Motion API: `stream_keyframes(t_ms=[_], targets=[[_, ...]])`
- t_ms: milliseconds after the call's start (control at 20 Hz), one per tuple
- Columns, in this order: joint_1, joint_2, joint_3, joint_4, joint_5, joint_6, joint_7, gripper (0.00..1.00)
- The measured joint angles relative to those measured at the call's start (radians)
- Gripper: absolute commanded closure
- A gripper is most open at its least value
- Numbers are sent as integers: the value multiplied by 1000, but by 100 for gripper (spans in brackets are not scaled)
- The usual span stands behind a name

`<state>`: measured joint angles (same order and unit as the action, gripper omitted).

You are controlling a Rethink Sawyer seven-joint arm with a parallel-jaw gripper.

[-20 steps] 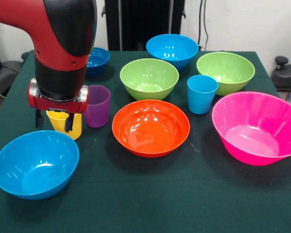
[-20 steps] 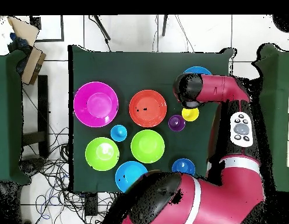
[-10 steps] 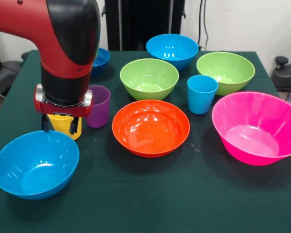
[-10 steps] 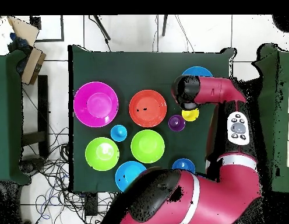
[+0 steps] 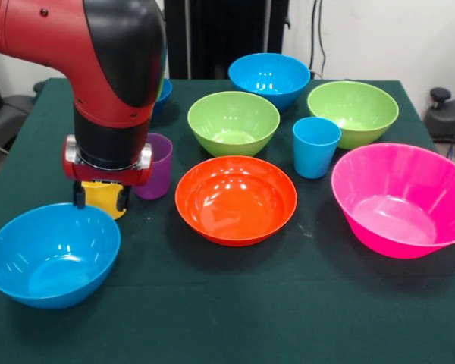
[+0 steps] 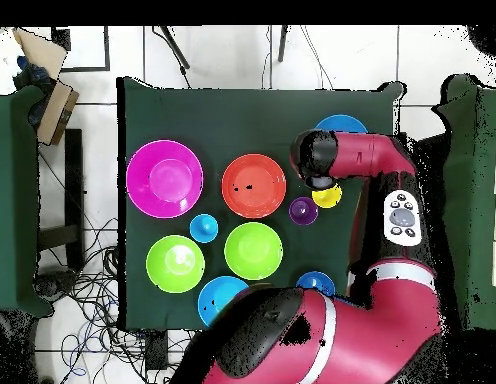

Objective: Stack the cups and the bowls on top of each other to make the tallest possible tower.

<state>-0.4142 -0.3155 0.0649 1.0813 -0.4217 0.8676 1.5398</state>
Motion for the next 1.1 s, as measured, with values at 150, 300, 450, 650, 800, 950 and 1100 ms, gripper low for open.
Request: stream_keyframes(t_ms=[150, 300, 450, 650, 800, 950, 1100], targets=[[6, 1, -2, 0, 0, 0, 0, 0], [11, 2, -3, 0, 0, 0, 0, 0], [16, 3, -3, 0, 0, 0, 0, 0], [17, 5, -3, 0, 0, 0, 0, 0], [17, 10, -3, -5, 0, 0, 0, 0], [16, 16, -1, -13, 0, 0, 0, 0], [14, 32, 1, -28, 1, 6, 0, 0]])
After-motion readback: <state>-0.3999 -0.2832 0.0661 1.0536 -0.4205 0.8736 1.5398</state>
